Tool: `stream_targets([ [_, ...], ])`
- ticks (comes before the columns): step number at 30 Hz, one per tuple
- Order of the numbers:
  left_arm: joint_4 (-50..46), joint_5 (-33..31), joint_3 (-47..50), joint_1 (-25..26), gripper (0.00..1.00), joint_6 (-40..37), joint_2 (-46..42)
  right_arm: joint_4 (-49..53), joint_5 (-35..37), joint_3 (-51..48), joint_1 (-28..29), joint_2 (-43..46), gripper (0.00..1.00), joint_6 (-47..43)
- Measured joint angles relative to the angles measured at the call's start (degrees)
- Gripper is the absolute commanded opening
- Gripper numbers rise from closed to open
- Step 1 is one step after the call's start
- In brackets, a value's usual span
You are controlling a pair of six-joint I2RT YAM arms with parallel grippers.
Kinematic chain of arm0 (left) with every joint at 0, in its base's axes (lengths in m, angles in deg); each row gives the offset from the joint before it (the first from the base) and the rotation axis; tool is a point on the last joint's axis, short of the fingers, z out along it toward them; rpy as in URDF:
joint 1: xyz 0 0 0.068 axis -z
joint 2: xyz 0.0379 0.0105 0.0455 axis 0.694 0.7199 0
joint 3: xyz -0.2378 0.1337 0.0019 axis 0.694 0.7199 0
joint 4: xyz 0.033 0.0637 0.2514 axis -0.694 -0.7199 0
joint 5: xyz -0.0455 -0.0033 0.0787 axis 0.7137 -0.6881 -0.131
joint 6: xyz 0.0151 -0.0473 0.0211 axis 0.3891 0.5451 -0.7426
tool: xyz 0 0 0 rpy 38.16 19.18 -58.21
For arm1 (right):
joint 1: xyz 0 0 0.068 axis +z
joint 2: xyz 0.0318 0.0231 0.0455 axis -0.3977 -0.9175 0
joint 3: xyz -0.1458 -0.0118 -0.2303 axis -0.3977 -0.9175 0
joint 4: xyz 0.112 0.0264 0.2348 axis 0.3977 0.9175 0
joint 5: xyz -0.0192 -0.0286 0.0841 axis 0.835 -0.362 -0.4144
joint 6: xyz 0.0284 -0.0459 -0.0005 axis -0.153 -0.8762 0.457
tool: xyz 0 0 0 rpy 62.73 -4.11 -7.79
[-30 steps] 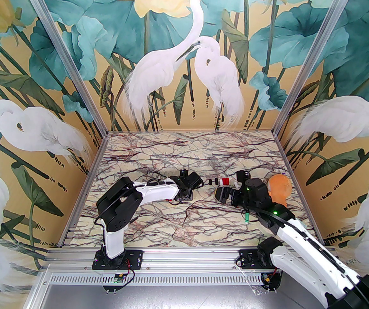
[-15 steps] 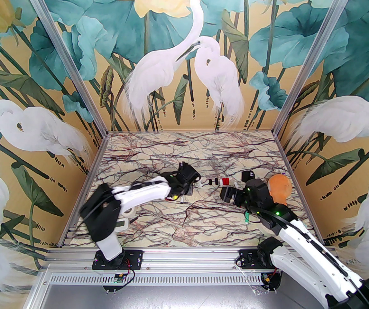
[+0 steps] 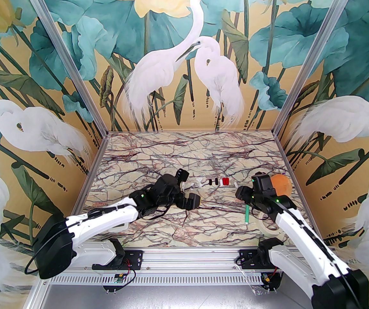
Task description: Open the pen caps
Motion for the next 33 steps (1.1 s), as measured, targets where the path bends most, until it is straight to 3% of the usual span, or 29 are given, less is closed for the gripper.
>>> stream_targets([
  [5,5.29,7.45,1.07,0.00,0.99,-0.68,-0.48,0.44,0.68,0.00,-3.17,-5.46,0.44,-1.44],
  [11,8.41,11.34,2.73,0.00,1.00,-0.61,-0.50,-0.02,1.09,-0.02,-5.77,-11.47,0.42,-2.10],
  [33,13.03,12.02,3.45,0.00,0.99,1.51,0.72,-4.33,0.20,-0.39,-7.04,-22.34,0.28,-4.87],
])
